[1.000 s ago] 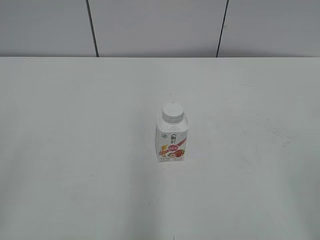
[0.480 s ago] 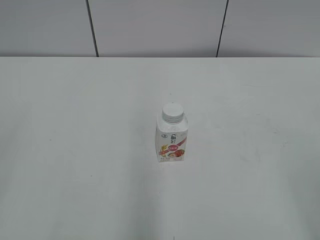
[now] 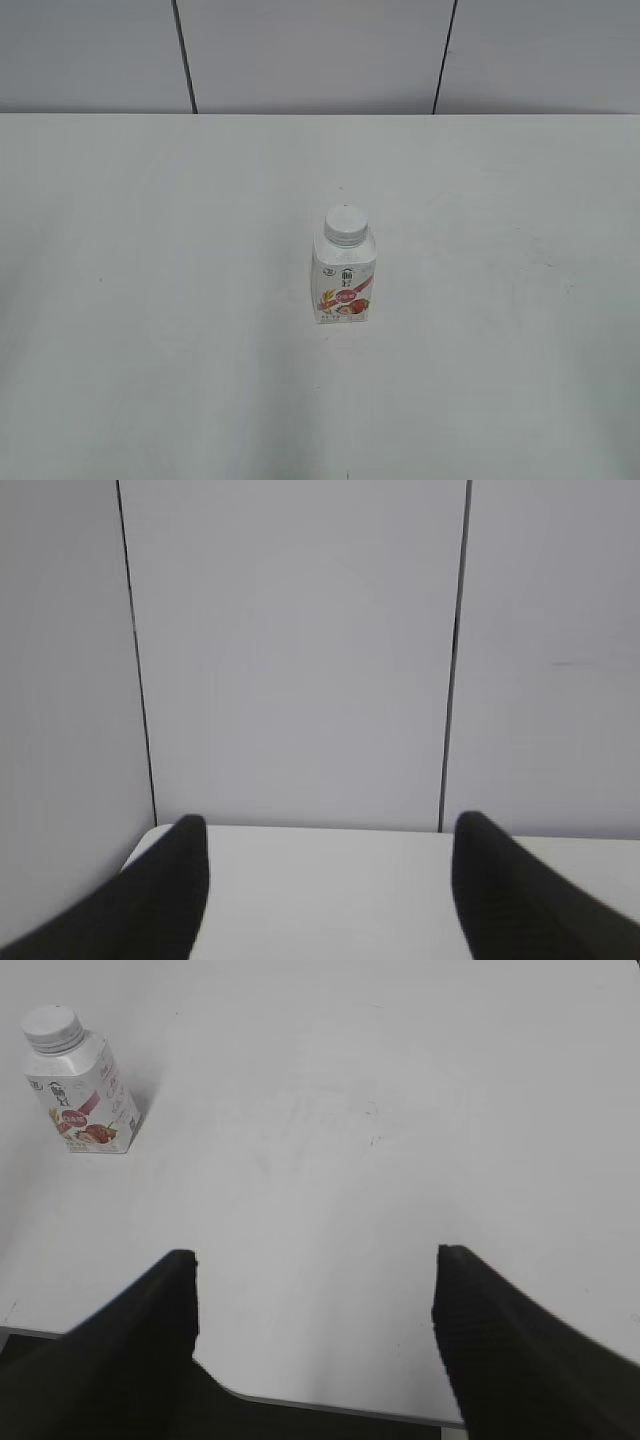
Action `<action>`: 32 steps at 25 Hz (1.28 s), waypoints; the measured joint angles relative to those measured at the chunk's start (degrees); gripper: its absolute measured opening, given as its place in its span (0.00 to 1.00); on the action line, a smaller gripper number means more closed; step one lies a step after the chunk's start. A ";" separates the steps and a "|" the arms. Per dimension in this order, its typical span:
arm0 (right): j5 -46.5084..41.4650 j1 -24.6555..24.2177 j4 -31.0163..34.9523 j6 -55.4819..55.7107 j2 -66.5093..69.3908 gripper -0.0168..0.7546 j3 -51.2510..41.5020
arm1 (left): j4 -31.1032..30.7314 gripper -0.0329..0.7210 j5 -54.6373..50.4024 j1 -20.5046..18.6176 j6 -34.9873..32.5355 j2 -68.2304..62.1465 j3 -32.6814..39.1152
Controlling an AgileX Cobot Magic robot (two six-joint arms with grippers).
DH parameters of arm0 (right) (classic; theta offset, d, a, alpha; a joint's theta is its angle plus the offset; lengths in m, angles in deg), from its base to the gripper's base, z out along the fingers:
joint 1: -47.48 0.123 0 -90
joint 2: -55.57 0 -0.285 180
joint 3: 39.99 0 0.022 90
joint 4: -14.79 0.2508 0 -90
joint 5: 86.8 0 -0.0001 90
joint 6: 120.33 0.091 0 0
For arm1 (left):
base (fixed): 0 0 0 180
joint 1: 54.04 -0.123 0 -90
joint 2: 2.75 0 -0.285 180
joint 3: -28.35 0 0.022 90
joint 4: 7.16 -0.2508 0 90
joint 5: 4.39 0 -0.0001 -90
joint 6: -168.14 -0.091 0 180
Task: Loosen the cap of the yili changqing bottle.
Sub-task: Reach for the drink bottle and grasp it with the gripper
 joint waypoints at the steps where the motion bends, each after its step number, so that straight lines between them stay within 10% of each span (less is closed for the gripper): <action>1: 0.00 0.00 0.00 0.00 0.00 0.77 0.00 | 0.00 0.67 2.08 0.00 0.00 -1.42 0.00; 22: 0.00 0.00 0.00 0.00 0.00 0.77 0.00 | -2.94 0.67 37.20 0.00 -0.10 -40.55 0.00; 32: 0.00 0.00 0.00 0.00 0.00 0.77 0.00 | -15.14 0.67 51.68 -0.05 2.63 -57.77 0.00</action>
